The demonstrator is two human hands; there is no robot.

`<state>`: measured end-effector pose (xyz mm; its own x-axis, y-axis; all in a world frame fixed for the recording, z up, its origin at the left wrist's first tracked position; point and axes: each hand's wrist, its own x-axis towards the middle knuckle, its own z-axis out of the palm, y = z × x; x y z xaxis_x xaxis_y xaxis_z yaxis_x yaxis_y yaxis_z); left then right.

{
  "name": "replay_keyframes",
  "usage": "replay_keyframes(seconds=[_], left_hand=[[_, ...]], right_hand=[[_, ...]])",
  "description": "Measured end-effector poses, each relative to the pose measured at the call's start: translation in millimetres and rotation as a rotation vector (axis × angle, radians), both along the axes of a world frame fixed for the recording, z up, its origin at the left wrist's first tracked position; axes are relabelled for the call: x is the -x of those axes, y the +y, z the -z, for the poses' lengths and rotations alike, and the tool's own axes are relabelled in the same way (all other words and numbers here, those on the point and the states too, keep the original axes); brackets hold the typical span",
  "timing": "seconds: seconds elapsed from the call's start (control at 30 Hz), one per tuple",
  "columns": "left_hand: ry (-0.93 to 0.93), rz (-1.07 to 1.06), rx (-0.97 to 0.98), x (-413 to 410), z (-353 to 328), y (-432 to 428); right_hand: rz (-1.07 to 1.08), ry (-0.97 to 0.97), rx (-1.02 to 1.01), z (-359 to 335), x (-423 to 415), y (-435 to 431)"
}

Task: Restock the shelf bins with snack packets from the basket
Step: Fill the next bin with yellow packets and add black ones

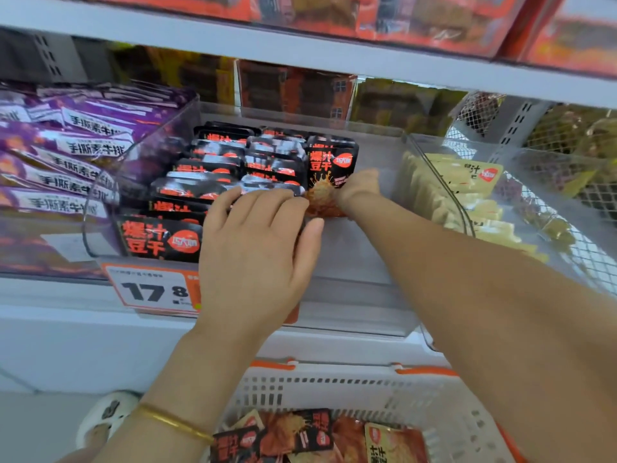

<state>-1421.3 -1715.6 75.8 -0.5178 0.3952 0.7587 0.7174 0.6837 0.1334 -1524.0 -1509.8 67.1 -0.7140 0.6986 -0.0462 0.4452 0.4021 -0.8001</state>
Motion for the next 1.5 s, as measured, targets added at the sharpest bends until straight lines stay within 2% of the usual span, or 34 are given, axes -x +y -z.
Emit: replay_keyframes(seconds=[0.1,0.17,0.23,0.27,0.37,0.53,0.6,0.63,0.77,0.87,0.97,1.07,1.2,1.3,1.4,1.5], left_hand=[[0.128,0.041,-0.079,-10.4,-1.5,-4.8],[0.206,0.077,-0.111,-28.5,0.4,-9.3],[0.22,0.136,-0.101,-50.3,6.9,-11.5],[0.198,0.163,-0.064,-60.3,13.2,-12.5],[-0.011,0.202,0.152,-81.0,44.8,-18.6],[-0.557,0.119,0.583,-94.6,98.1,-25.0],[-0.65,0.099,0.658,-95.9,112.0,-24.4],[-0.664,0.098,0.68,-96.2,116.8,-23.8],[-0.73,0.103,0.666,-94.9,126.6,-20.4],[-0.765,0.111,0.668,-92.6,130.5,-18.6],[-0.783,0.106,0.667,-89.2,132.4,-18.1],[-0.814,0.071,0.657,-86.8,130.5,-15.3],[-0.946,0.054,0.606,-87.6,130.2,-9.8],[-1.072,0.106,0.555,-91.7,122.9,-5.5],[-1.225,0.154,0.395,-91.6,121.9,-4.3],[-1.293,0.182,0.236,-90.9,115.1,-7.2]], right_hand=[[-0.086,0.087,-0.071,-30.7,-37.6,-16.0],[-0.196,0.236,-0.112,-50.9,-94.6,-43.4],[-0.319,0.385,0.026,-56.0,-166.4,-68.5],[-0.384,0.39,0.093,-49.3,-197.7,-77.0],[-0.506,0.166,0.143,3.4,-249.2,-81.5],[-0.647,-0.539,-0.069,182.5,-259.1,-71.1],[-0.602,-0.626,-0.039,239.9,-269.3,-73.6],[-0.552,-0.604,0.043,257.9,-271.7,-76.4],[-0.271,-0.392,0.76,278.8,-265.0,-90.2],[-0.248,-0.369,0.962,289.7,-258.7,-95.3],[-0.043,-0.188,0.926,291.1,-258.2,-91.5],[0.092,-0.125,0.661,272.2,-260.9,-76.4],[-0.074,-0.133,0.652,222.6,-264.1,-63.3],[-0.228,-0.069,0.667,178.7,-266.5,-59.4],[-0.287,0.009,0.644,149.4,-270.9,-56.1],[-0.261,0.05,0.643,133.5,-271.9,-55.7]])
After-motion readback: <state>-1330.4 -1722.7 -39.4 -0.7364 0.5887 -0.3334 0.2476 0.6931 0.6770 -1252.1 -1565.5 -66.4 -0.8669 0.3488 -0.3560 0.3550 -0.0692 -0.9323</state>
